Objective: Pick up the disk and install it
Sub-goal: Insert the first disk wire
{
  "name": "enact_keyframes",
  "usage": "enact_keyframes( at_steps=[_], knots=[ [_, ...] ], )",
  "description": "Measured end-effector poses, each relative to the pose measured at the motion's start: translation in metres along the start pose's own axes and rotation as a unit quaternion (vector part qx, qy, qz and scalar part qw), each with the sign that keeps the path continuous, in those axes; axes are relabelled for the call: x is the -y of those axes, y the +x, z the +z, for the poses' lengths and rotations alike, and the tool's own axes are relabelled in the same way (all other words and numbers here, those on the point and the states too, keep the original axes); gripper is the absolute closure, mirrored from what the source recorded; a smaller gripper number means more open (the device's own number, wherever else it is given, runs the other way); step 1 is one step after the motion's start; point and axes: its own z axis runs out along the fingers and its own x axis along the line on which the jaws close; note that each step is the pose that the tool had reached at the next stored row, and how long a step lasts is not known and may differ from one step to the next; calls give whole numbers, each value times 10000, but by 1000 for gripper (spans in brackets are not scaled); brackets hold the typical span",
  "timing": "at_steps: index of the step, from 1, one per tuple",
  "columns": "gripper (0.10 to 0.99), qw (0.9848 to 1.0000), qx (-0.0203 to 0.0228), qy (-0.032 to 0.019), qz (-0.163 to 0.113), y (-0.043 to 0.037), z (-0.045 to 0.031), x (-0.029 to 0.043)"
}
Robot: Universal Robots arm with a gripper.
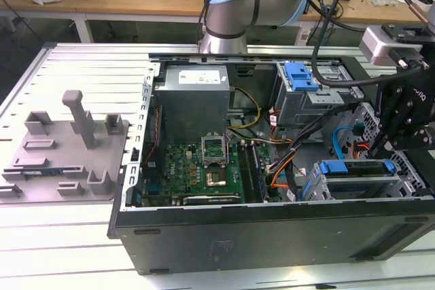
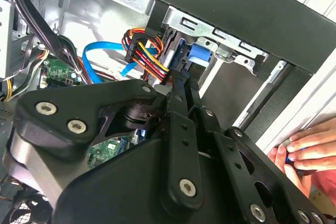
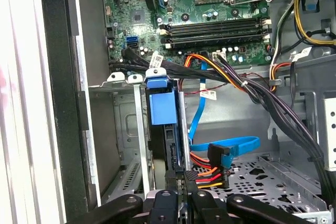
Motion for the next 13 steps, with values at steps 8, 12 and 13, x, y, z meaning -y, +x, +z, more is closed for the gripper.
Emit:
enact_keyframes(
  at_steps=[8,12,13],
  knots=[
    [922,10000,1,8,0,-1,26,-3],
    [922,10000,1,9,0,-1,37,-3],
    [922,10000,1,9,0,-1,38,-3]
  ],
)
